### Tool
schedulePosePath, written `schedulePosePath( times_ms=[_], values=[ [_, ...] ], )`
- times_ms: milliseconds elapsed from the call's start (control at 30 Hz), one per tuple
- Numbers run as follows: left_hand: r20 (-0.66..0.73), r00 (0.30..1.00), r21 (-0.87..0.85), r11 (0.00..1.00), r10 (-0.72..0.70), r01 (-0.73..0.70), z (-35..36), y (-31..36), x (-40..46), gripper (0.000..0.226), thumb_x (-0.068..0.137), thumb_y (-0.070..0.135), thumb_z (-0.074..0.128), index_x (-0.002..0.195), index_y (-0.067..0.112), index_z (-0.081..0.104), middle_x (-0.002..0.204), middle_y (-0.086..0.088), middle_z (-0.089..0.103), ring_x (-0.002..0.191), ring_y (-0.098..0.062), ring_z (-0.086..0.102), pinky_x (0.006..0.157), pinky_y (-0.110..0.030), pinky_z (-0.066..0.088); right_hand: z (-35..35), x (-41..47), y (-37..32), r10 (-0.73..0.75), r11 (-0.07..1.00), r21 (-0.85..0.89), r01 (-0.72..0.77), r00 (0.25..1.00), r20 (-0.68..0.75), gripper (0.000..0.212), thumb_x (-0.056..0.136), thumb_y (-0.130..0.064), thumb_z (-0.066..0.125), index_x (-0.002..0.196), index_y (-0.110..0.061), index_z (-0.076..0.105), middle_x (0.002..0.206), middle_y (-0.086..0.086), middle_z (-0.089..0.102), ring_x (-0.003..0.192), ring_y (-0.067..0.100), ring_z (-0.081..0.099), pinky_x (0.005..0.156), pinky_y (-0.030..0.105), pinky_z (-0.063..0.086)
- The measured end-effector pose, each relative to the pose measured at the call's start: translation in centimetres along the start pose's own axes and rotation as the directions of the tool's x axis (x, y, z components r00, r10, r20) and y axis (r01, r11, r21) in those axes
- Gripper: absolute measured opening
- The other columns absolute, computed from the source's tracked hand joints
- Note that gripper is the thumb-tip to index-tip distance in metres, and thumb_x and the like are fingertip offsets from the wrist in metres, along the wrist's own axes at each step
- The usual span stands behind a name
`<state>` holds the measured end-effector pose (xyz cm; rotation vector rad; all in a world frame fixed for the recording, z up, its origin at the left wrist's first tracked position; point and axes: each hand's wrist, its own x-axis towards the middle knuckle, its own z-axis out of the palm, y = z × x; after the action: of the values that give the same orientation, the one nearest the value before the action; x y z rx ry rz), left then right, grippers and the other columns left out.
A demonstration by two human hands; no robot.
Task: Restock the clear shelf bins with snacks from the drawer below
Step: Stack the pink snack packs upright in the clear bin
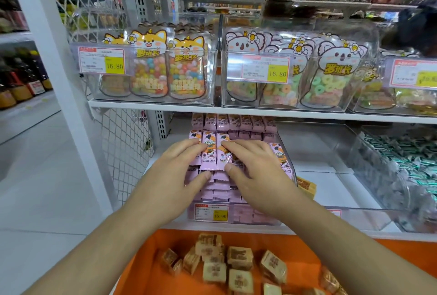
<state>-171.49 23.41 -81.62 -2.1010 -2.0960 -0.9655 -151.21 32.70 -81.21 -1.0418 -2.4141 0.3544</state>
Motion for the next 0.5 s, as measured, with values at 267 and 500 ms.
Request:
schedulePosePath(
  times_ms=[267, 500],
  values=[
    [-0.046, 0.995, -0.005, 0.996, 0.087, -0.087, -1.0, 1.8, -1.8, 0.059, 0.097, 0.054, 0.06, 0.152, 0.039, 0.046, 0.155, 0.027, 0.038, 0.146, 0.008, 0.026, 0.114, -0.011, 0.02, -1.7, -2.0, 0.1, -0.024, 0.996, 0.086, 0.025, 1.0, -0.013, 0.055, 0.106, -0.042, 0.053, 0.158, -0.042, 0.038, 0.158, -0.018, 0.039, 0.15, 0.01, 0.019, 0.126, 0.035, 0.019],
    [-0.038, 0.987, -0.136, 0.978, 0.156, -0.16, 0.7, 7.9, -4.4, 0.04, 0.096, 0.052, 0.057, 0.13, 0.032, 0.064, 0.122, 0.022, 0.055, 0.122, -0.004, 0.049, 0.1, -0.024, 0.042, -4.1, -9.0, 1.4, -0.009, 0.976, 0.216, 0.031, 0.995, -0.104, 0.034, 0.103, -0.032, 0.063, 0.137, -0.033, 0.065, 0.129, -0.02, 0.061, 0.121, -0.003, 0.05, 0.1, 0.012, 0.037]
  ],
)
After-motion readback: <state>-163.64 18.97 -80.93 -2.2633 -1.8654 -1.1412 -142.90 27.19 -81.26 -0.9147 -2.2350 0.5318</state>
